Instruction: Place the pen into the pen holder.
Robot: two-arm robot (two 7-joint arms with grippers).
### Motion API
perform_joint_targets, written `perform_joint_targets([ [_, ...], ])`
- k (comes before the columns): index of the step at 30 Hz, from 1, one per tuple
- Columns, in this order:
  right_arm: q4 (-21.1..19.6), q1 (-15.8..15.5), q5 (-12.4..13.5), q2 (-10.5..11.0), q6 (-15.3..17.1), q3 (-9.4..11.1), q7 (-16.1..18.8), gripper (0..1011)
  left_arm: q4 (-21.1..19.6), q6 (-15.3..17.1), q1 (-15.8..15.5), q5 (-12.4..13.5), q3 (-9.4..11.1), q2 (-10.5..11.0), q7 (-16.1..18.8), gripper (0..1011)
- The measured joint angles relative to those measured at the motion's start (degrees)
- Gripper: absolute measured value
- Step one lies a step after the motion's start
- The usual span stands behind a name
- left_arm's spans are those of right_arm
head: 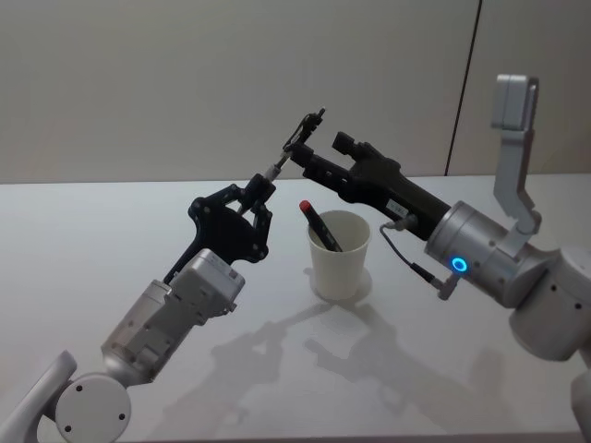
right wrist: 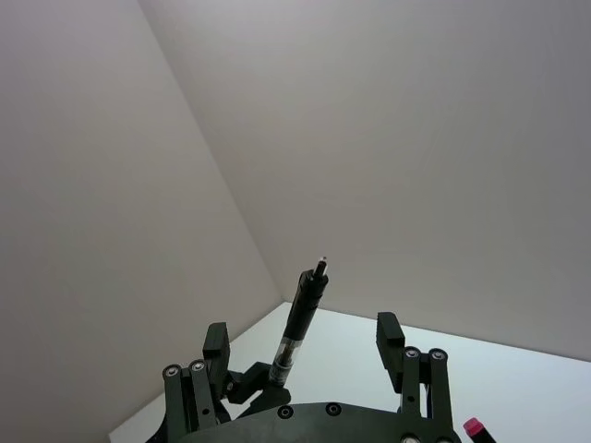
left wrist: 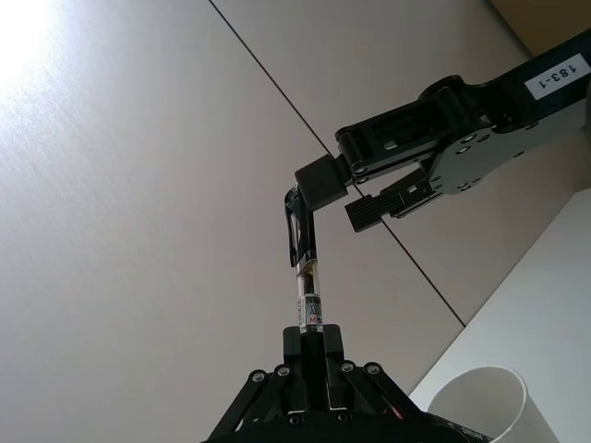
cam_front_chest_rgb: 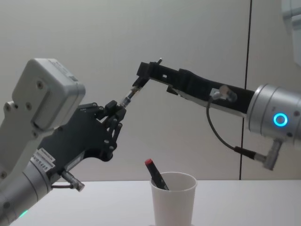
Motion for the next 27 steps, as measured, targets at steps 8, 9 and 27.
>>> perform_joint_targets([
  [8, 2.3, 1.7, 2.8, -0.6, 1.0, 0.0, 0.2, 1001, 0.0, 0.0, 0.0, 0.0, 0.0, 0.0, 0.0, 138],
  [9, 2.5, 1.9, 3.0, -0.6, 1.1, 0.0, 0.2, 1001, 0.0, 0.0, 0.0, 0.0, 0.0, 0.0, 0.0, 138],
  [27, 5.0, 3.5, 5.0, -1.2, 1.3, -0.8, 1.0, 717, 0.0, 0.0, 0.0, 0.0, 0.0, 0.0, 0.0, 138],
])
